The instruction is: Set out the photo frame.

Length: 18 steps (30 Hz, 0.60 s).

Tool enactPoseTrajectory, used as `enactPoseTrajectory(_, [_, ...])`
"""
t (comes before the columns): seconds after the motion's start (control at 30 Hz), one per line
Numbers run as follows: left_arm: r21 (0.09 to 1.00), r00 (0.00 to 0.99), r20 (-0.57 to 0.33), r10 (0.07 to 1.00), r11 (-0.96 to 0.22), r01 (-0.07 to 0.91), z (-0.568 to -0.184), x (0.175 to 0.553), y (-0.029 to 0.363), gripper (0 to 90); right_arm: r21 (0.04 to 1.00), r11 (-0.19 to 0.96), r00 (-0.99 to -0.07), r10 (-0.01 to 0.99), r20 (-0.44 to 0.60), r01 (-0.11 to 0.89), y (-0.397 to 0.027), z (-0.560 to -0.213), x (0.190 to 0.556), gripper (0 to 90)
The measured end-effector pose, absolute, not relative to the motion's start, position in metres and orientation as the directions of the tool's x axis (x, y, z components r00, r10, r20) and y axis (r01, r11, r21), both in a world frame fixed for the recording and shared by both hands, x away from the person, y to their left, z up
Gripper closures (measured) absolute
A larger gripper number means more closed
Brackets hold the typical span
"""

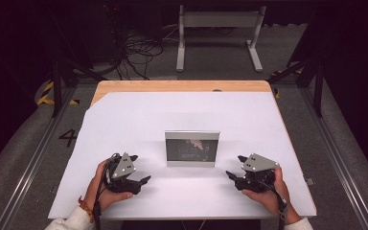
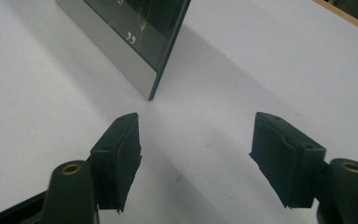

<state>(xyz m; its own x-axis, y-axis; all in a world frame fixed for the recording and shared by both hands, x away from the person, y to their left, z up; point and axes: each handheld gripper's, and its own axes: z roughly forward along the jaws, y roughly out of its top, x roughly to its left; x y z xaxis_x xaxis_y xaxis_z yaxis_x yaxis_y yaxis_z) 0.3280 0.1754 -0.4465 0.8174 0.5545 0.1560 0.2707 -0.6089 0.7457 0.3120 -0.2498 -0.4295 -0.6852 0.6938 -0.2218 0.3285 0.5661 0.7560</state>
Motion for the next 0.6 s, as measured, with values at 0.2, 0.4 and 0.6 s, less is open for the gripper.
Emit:
enactPoseTrajectory(0.2, [0.755,0.808,0.152,0.57,-0.594,0.277,-0.447,0.323,0.186,17.9,0.747,0.574,-0.681,0.696,-0.229,0.336,-0.254,-0.433,0.31,27.1])
enactPoseTrajectory(0.4, [0.761,0.796,0.146,0.588,-0.58,0.289,-0.449,0.318,0.198,17.6,0.748,0.57,-0.676,0.701,-0.228,0.338,-0.258,-0.435,0.308,23.4])
enactPoseTrajectory(0.6, [0.766,0.79,0.141,0.597,-0.571,0.296,-0.449,0.315,0.206,17.5,0.744,0.576,-0.673,0.701,-0.236,0.339,-0.261,-0.436,0.306,21.8])
